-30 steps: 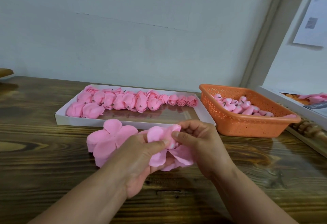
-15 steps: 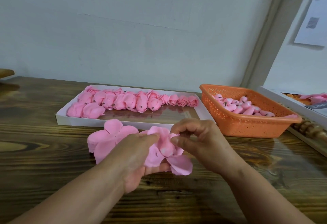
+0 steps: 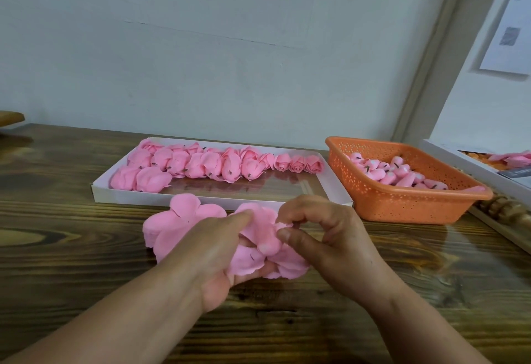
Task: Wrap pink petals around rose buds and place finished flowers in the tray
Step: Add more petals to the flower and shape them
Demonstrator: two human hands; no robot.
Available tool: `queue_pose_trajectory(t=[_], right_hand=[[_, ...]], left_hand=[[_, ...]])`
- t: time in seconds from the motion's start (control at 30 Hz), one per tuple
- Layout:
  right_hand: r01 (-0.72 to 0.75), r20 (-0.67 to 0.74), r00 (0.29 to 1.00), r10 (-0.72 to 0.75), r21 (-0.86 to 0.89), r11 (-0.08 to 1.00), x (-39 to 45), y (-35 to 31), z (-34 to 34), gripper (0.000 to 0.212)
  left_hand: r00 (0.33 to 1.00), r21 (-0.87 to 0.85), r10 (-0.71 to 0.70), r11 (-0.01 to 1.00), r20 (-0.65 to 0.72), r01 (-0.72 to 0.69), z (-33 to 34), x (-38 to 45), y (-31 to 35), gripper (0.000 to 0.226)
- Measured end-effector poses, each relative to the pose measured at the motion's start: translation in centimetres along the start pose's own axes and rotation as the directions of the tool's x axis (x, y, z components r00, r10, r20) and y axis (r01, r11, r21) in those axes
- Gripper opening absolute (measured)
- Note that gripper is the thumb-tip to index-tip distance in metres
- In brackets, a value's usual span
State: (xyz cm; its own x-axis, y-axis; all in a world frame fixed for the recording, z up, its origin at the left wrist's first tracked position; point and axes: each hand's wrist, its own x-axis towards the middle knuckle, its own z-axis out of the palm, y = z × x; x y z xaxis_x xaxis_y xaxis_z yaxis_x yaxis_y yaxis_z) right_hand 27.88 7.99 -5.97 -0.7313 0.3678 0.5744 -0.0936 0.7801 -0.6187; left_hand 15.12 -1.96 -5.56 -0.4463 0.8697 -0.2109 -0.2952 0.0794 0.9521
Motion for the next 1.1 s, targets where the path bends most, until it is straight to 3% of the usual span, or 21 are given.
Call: queue_pose_trajectory(t=[0.17, 0.3, 0.6, 0.77, 0.87, 1.1], right_hand=[[-0.112, 0.171, 0.978, 0.119, -0.048, 0.993, 0.8, -0.2, -0.5, 0.008], [-0.212, 0.192, 0.957, 0.216, -0.043, 0.976, 1.7, -0.1, -1.2, 0.008], [-0.193, 0.091, 0.978, 0.186, 0.079, 0.978, 1.8, 0.1, -1.4, 0.005], [-0.15, 0.087, 0.987, 0.138, 0.157, 0.976, 1.8, 0.4, -1.6, 0.004], [-0.123, 0.102, 0.989, 0.103, 0.205, 0.971, 1.7, 0.5, -1.8, 0.003], [-0.191, 0.146, 0.978, 0.152, 0.309, 0.932, 1.7, 0.9, -1.7, 0.013]], left_hand=[[1.0, 0.161, 0.025, 0.987, -0.016, -0.023, 0.3, 0.0, -0.6, 0.051], [0.997, 0.248, 0.049, 0.967, 0.06, -0.062, 0.3, -0.1, -0.6, 0.042], [0.999, 0.084, 0.028, 0.996, 0.023, -0.03, -0.2, 0.4, -0.1, 0.042], [0.991, 0.047, 0.001, 0.999, 0.133, -0.007, -0.5, 0.5, 0.2, 0.012], [0.977, -0.01, -0.047, 0.999, 0.208, 0.051, -0.7, 0.5, 0.1, 0.036], [0.961, -0.091, -0.046, 0.993, 0.273, 0.074, -0.6, 0.3, -0.3, 0.021]])
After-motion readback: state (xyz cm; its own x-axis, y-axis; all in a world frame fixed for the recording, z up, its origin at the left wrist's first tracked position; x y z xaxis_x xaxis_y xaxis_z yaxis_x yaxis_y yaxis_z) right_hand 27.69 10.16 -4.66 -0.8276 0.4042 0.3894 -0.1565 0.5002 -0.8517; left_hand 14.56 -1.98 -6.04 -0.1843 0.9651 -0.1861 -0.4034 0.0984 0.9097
